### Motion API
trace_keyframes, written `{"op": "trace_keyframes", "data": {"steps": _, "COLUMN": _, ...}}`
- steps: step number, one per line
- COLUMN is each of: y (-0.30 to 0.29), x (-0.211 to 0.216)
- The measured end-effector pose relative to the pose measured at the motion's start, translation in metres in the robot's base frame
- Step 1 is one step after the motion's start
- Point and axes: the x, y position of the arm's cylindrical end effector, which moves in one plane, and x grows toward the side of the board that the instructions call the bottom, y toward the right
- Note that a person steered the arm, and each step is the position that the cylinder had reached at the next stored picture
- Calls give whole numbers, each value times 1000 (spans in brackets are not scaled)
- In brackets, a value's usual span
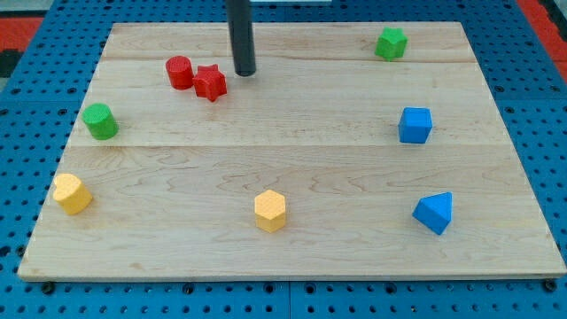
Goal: Move the blue cube diagonal to the red circle
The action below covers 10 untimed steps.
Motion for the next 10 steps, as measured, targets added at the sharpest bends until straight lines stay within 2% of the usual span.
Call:
{"op": "trace_keyframes", "data": {"steps": 1, "y": 116, "x": 30}}
{"op": "trace_keyframes", "data": {"steps": 2, "y": 253, "x": 41}}
{"op": "trace_keyframes", "data": {"steps": 3, "y": 296, "x": 94}}
{"op": "trace_keyframes", "data": {"steps": 5, "y": 154, "x": 90}}
{"op": "trace_keyframes", "data": {"steps": 6, "y": 211, "x": 111}}
{"op": "trace_keyframes", "data": {"steps": 7, "y": 137, "x": 134}}
{"op": "trace_keyframes", "data": {"steps": 8, "y": 72, "x": 91}}
{"op": "trace_keyframes", "data": {"steps": 9, "y": 33, "x": 54}}
{"op": "trace_keyframes", "data": {"steps": 10, "y": 9, "x": 45}}
